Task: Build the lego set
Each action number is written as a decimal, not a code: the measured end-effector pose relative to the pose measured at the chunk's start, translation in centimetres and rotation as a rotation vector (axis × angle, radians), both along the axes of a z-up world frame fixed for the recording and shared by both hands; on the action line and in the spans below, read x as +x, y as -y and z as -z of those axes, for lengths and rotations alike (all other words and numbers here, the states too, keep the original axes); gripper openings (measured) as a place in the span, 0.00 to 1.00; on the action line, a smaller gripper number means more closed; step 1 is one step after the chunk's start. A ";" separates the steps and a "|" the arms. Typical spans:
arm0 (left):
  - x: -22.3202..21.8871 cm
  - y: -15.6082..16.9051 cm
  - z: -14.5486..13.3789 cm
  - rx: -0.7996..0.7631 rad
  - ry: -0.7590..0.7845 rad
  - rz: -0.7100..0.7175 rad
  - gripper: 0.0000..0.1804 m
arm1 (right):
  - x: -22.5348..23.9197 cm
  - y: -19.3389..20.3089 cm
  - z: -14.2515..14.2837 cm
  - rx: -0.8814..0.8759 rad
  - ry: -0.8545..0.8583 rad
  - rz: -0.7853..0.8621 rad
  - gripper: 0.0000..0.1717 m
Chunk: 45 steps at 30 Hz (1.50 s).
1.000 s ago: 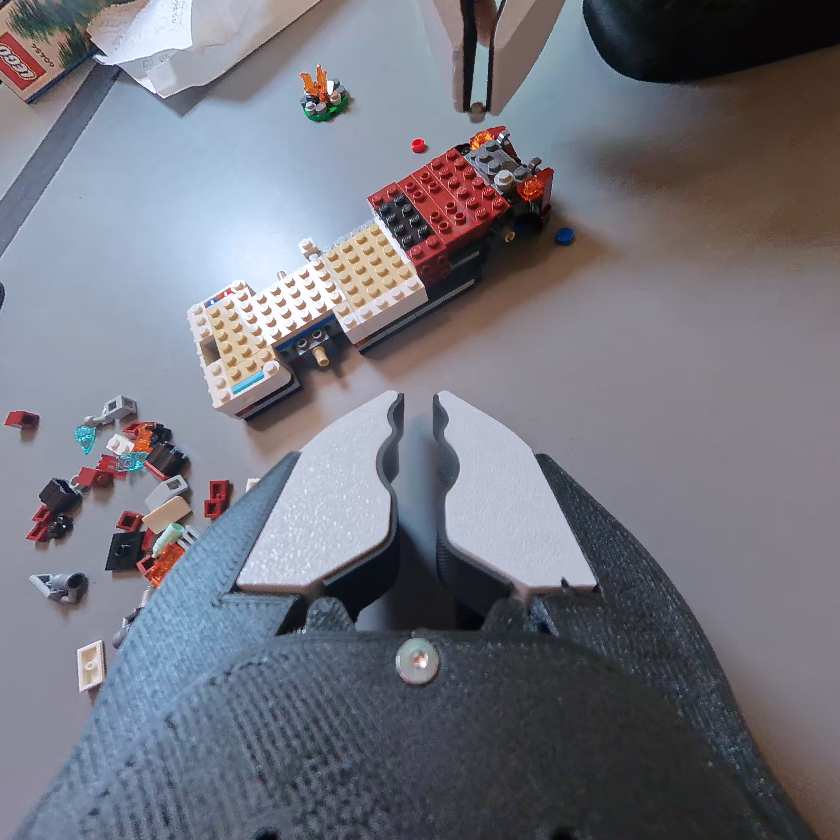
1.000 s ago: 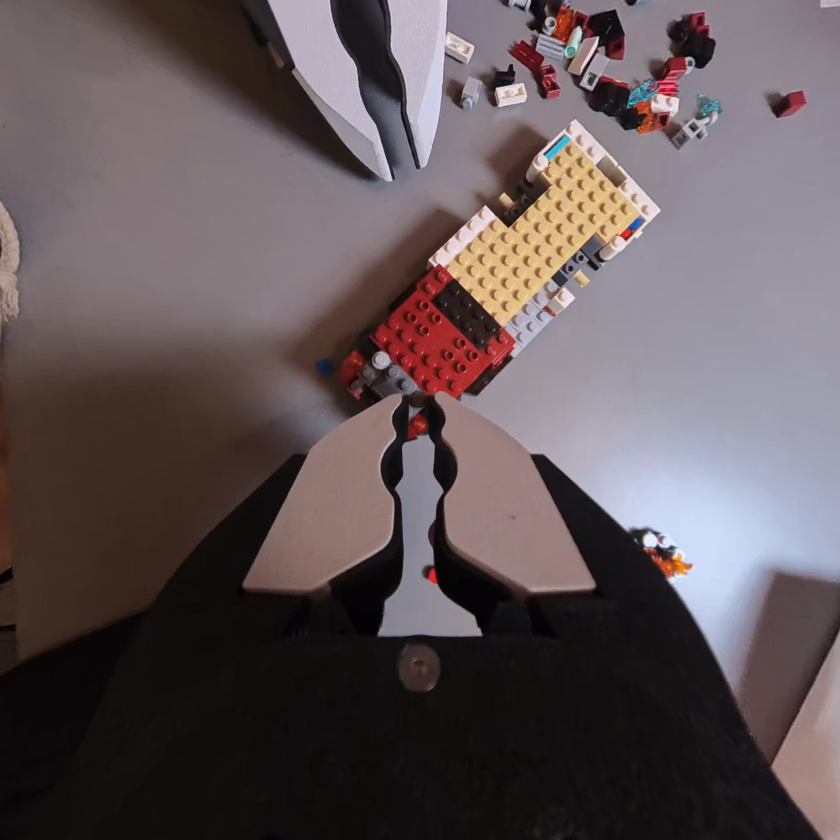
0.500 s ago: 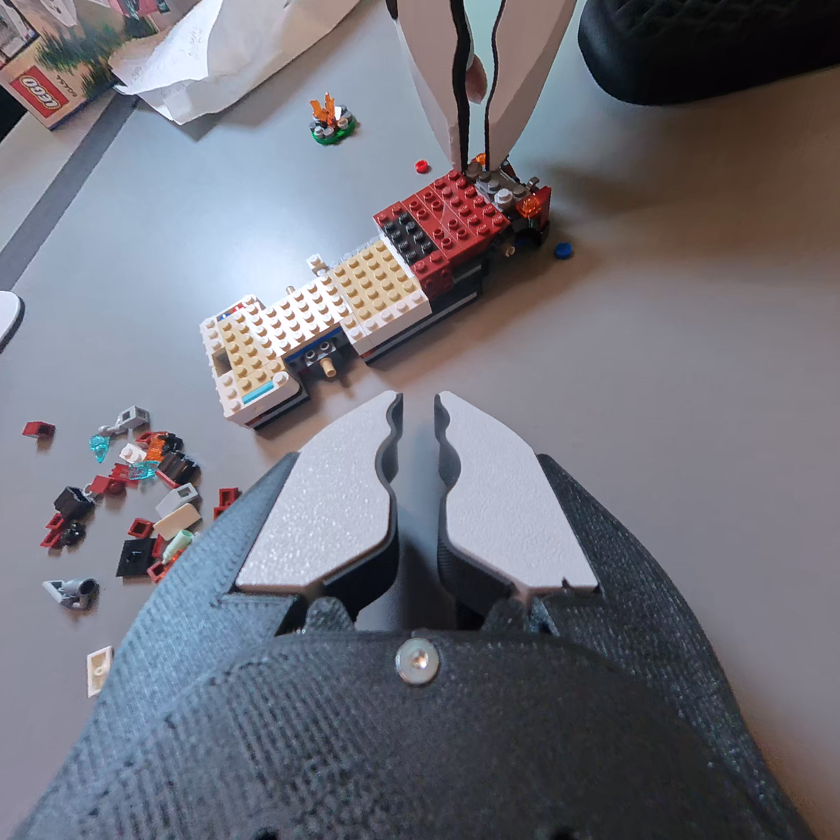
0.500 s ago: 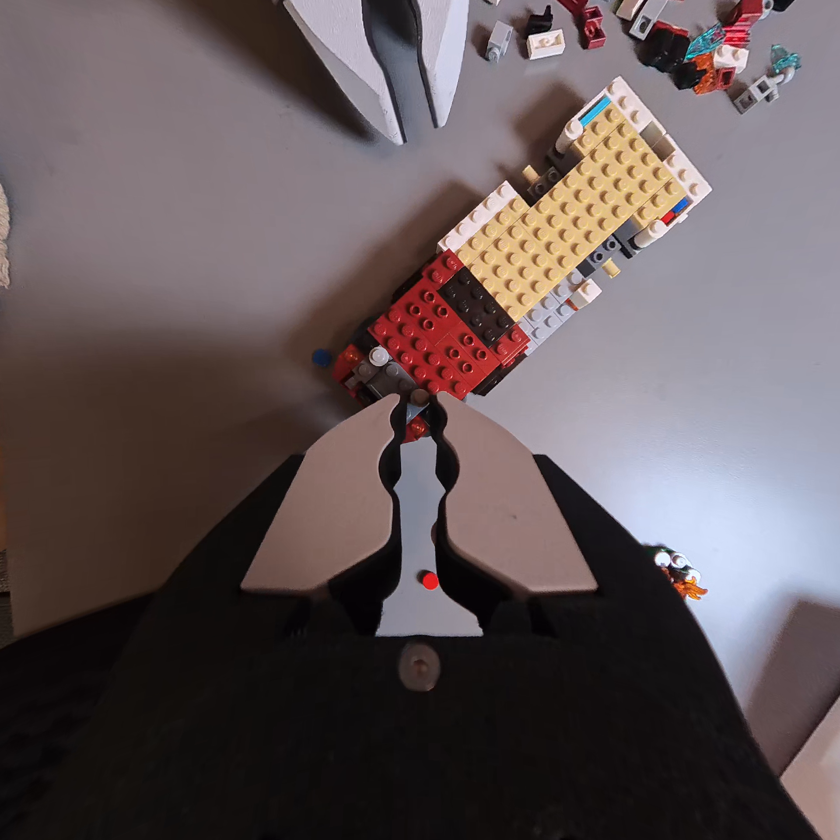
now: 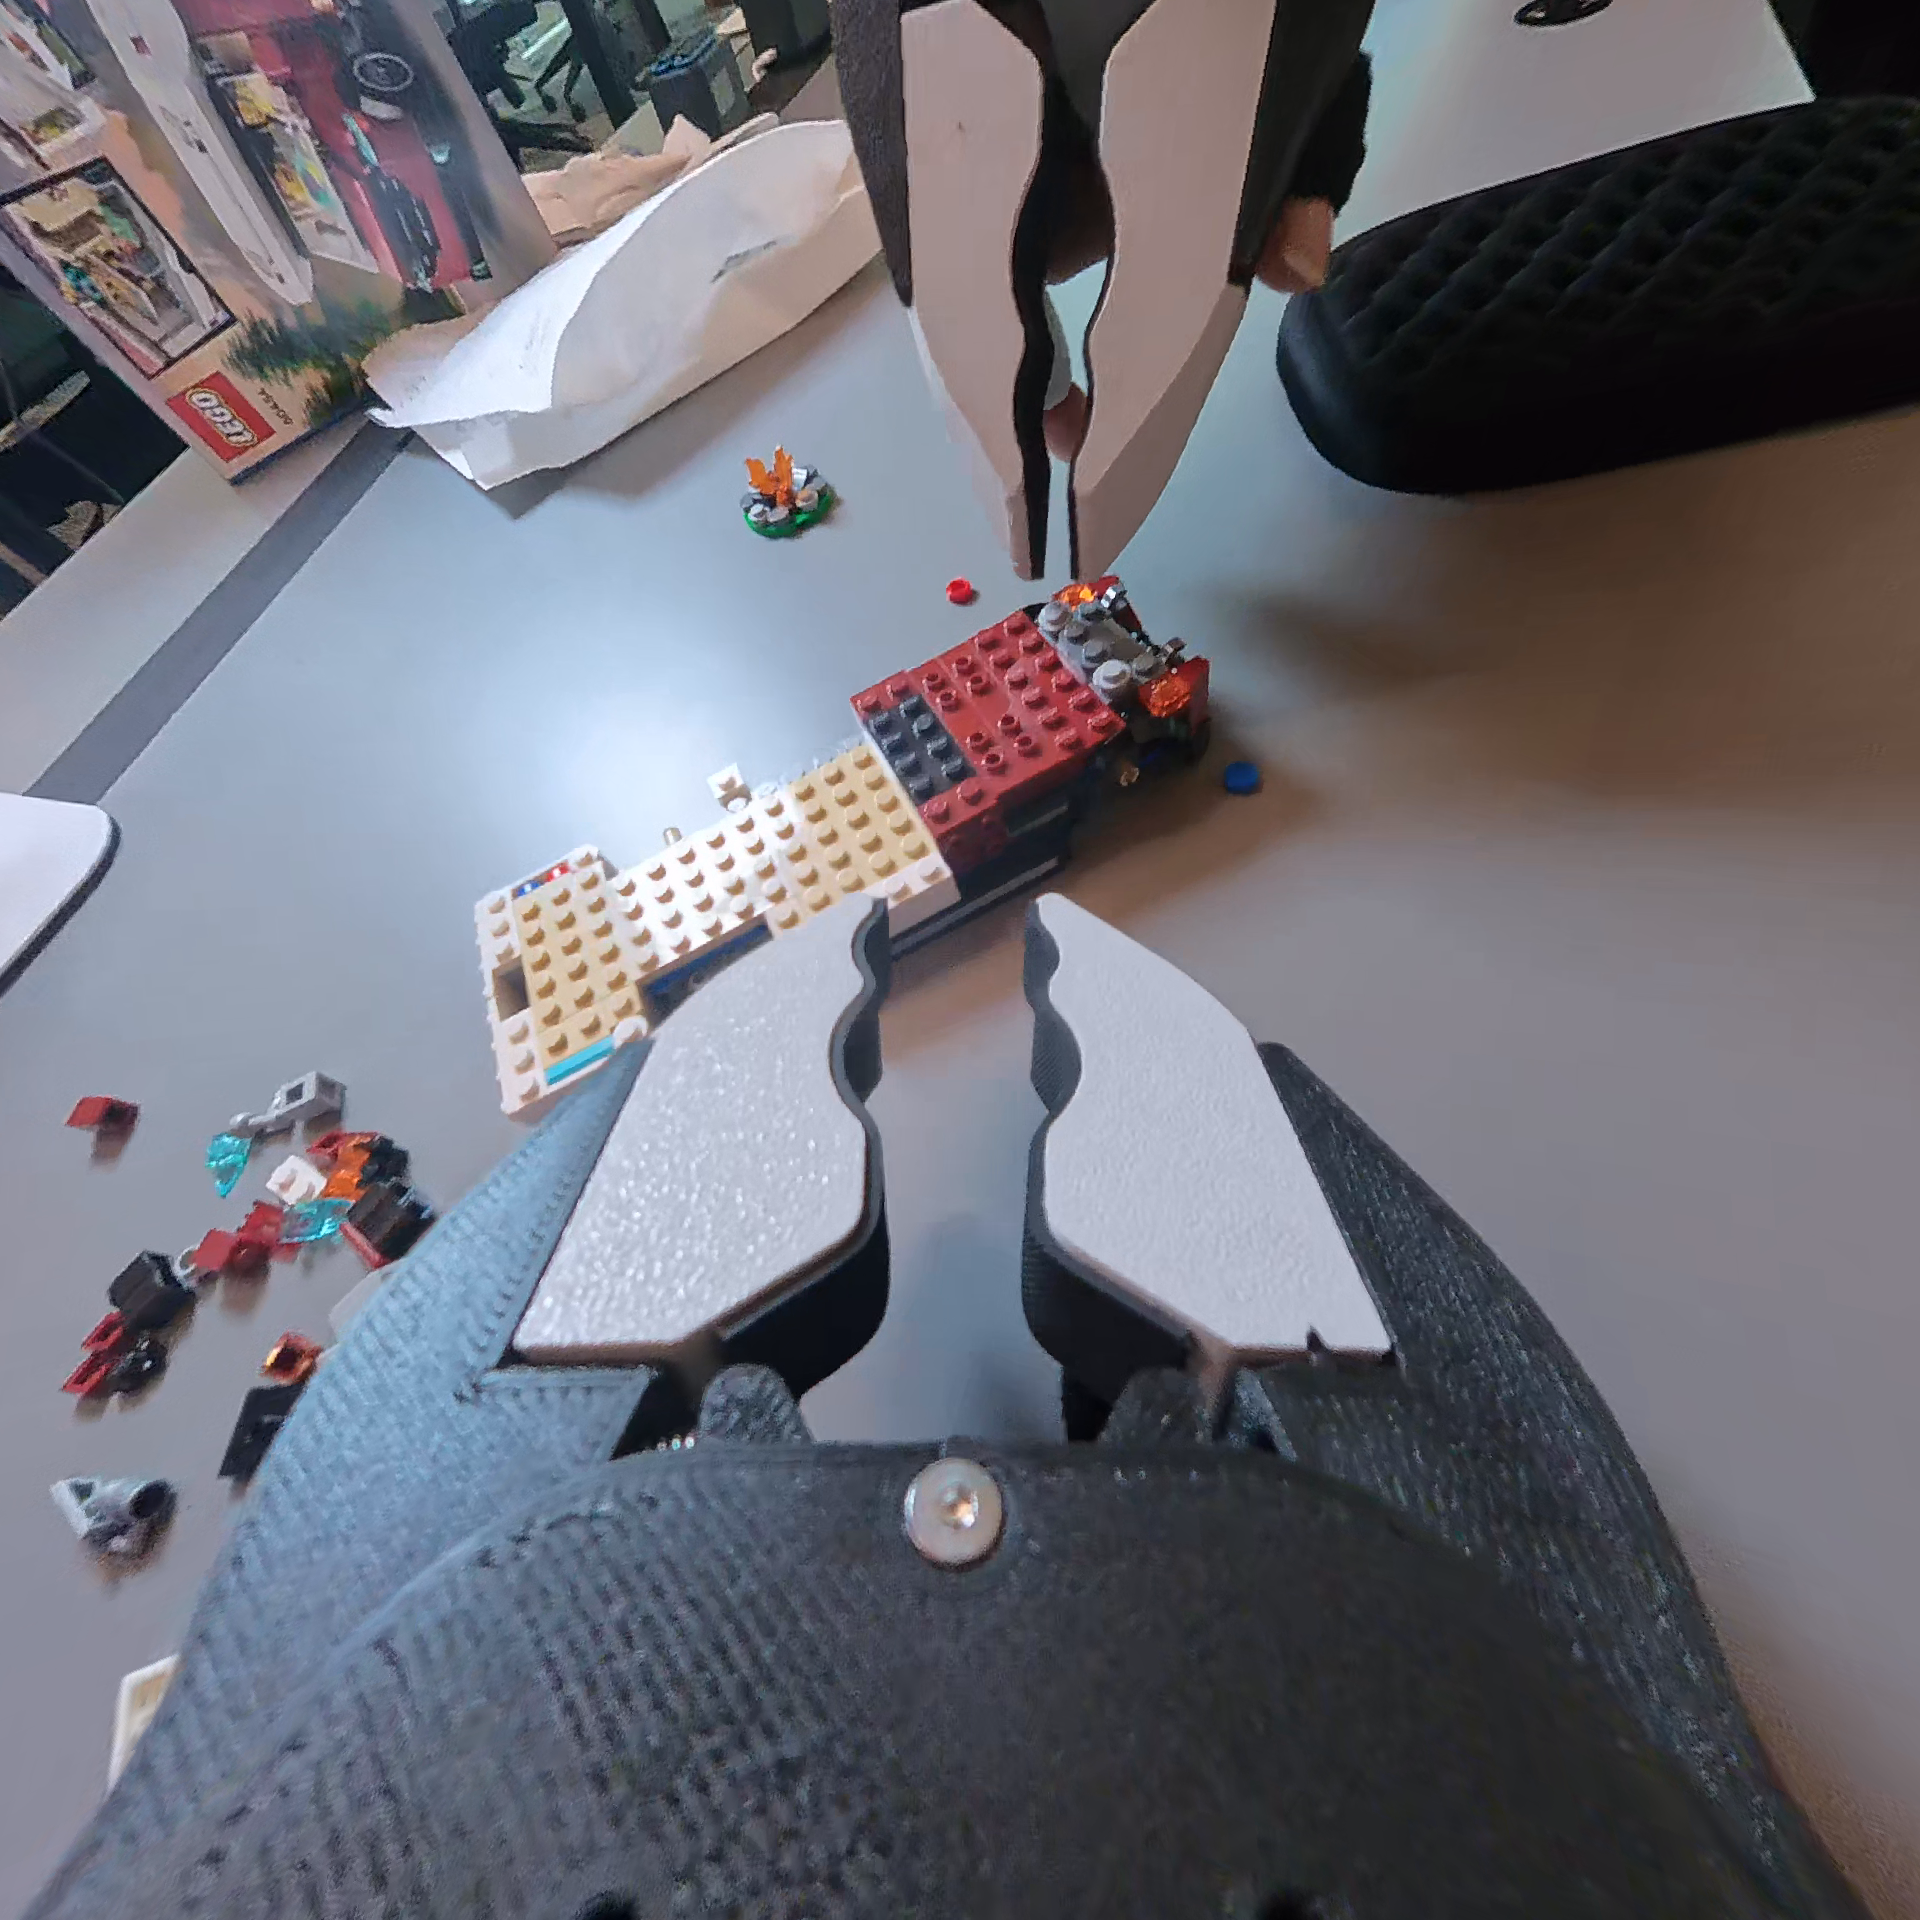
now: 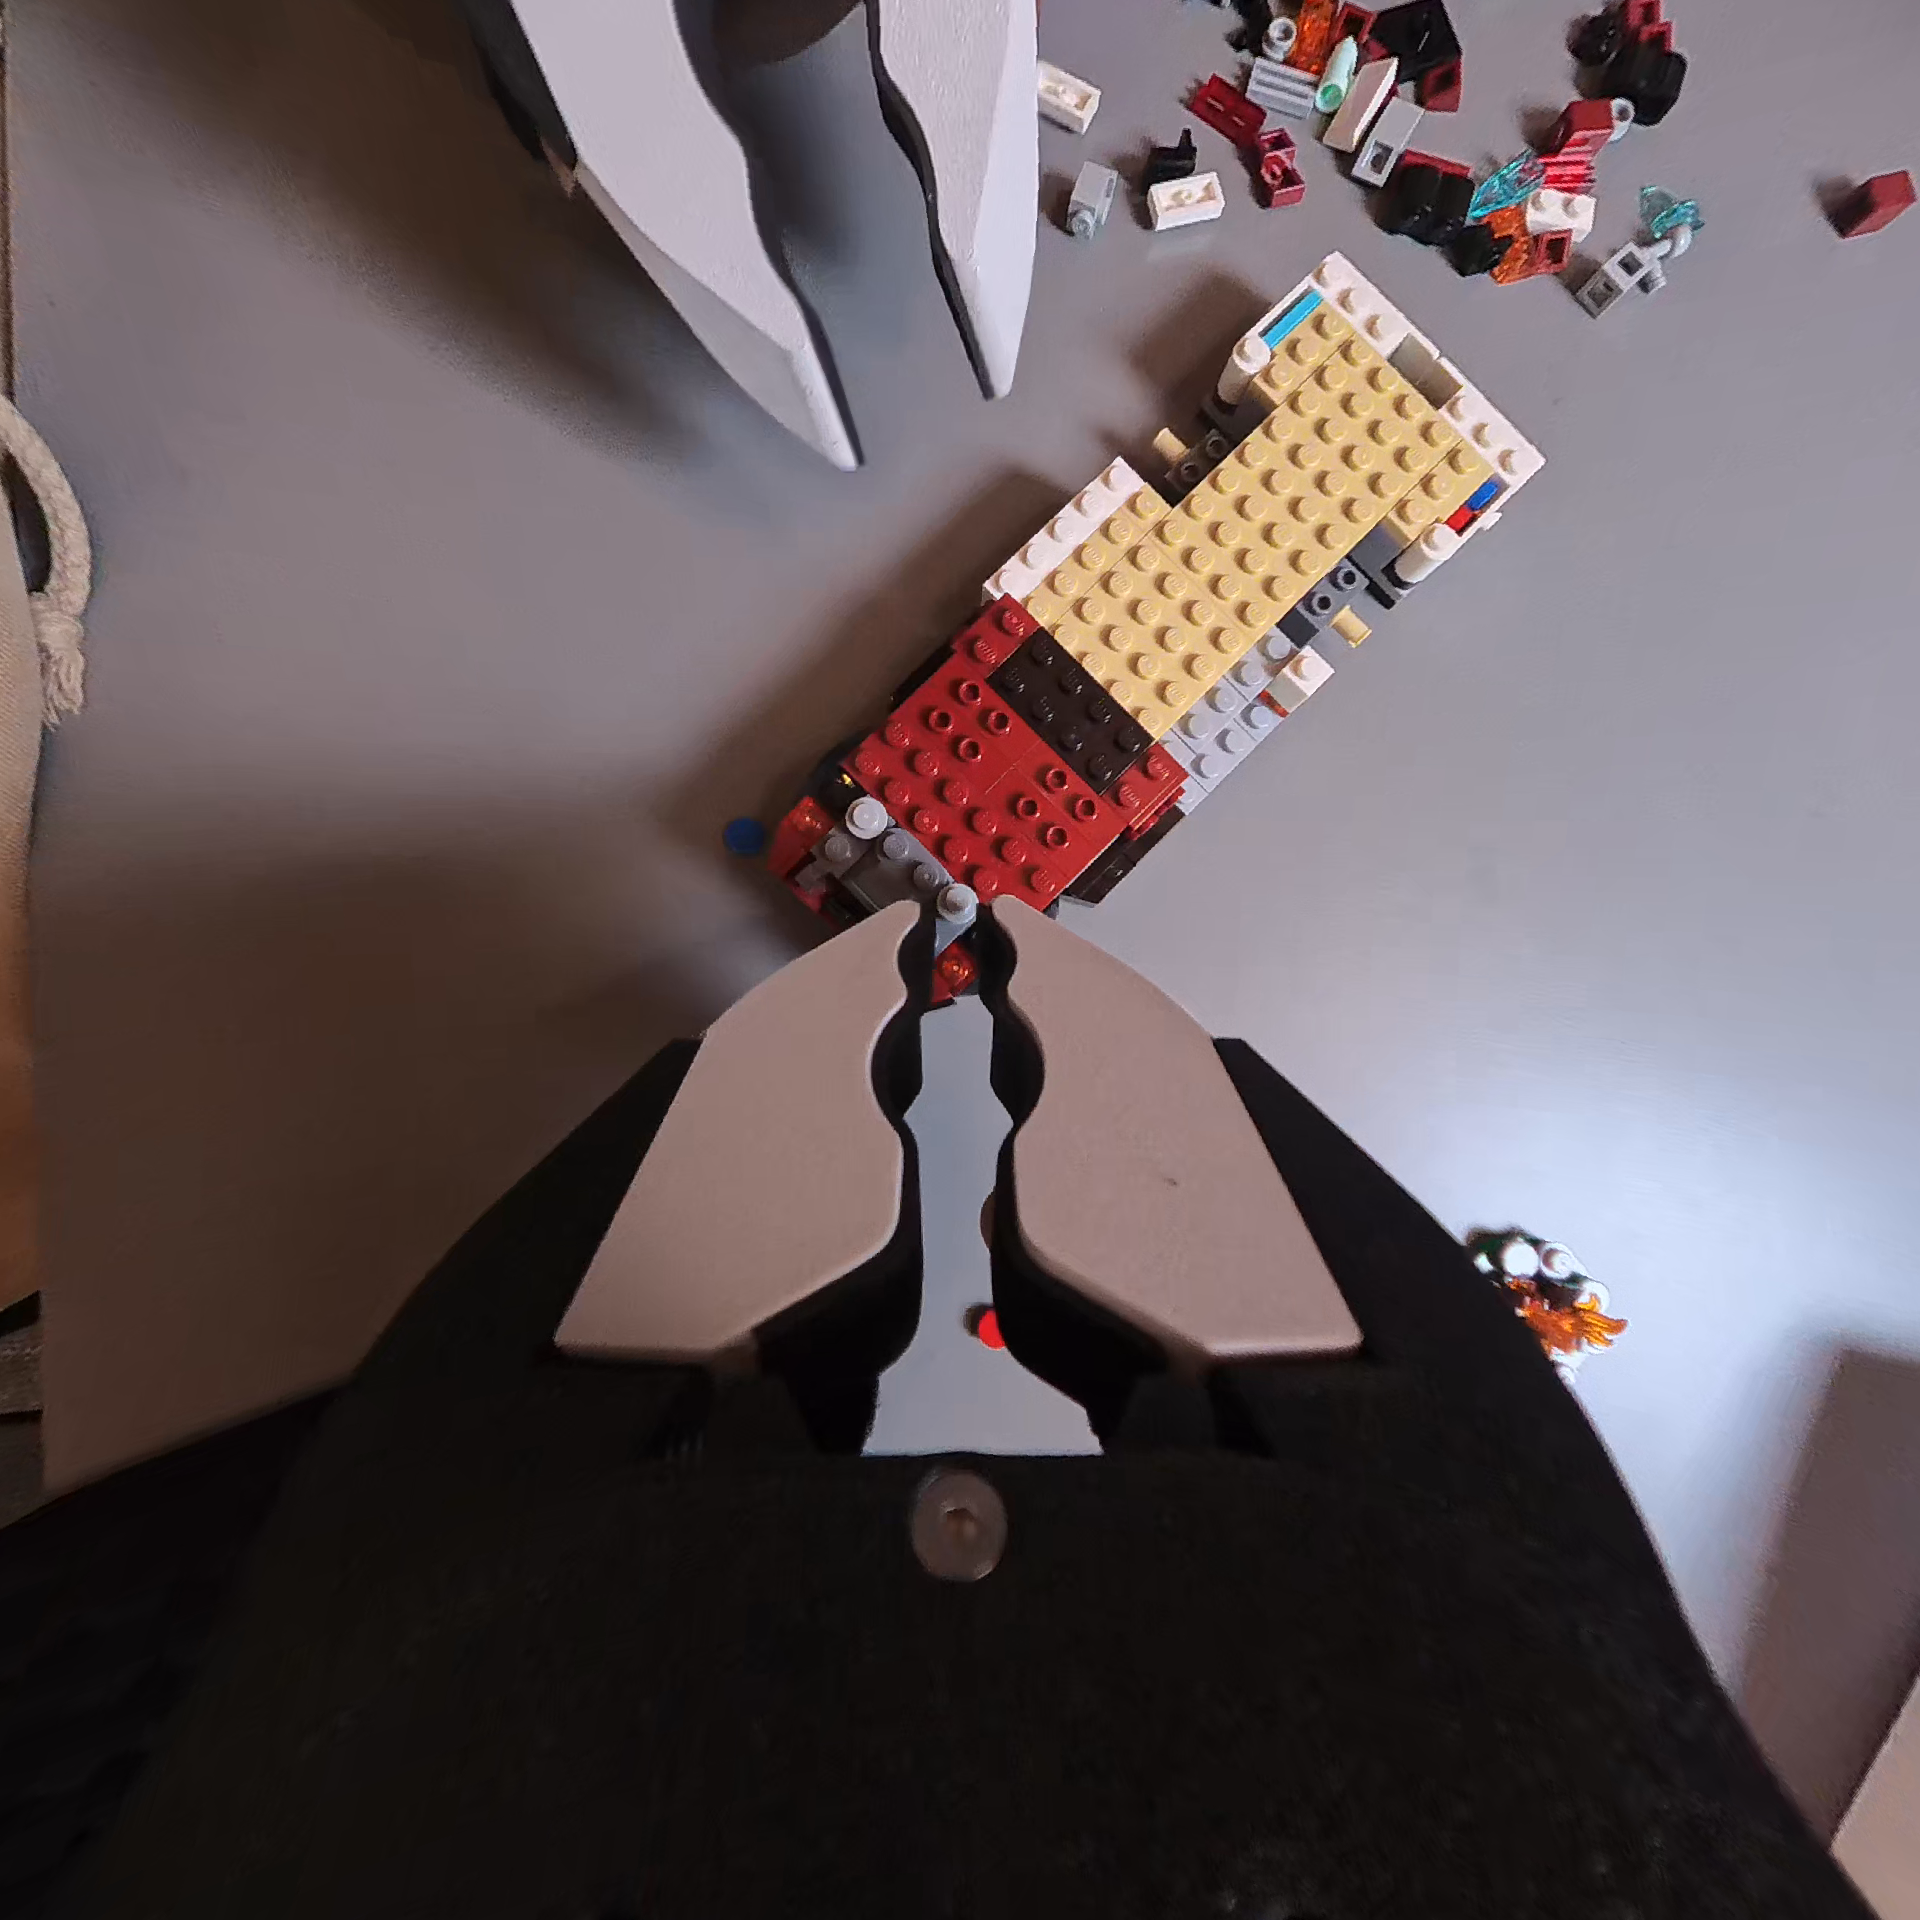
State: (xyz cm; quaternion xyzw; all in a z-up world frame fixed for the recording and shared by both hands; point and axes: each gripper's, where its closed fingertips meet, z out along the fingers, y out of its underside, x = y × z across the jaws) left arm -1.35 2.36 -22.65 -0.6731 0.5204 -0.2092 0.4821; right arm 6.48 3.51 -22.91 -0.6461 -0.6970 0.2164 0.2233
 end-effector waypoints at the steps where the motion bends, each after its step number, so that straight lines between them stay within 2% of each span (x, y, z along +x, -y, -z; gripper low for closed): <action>1: 0.4 0.2 0.0 -0.007 0.004 0.008 0.15 | -0.1 0.0 0.0 -0.001 -0.006 0.001 0.04; 12: 2.0 1.6 1.3 -0.161 -0.012 0.010 0.29 | -0.4 -0.1 0.1 -0.015 -0.019 -0.005 0.02; 32: 2.1 1.5 1.6 -0.192 -0.011 -0.017 0.31 | -0.1 0.0 0.7 -0.014 0.106 -0.007 0.01; 45: 2.1 1.7 2.1 -0.191 -0.046 -0.030 0.31 | -0.4 0.0 0.9 0.012 0.325 -0.060 0.02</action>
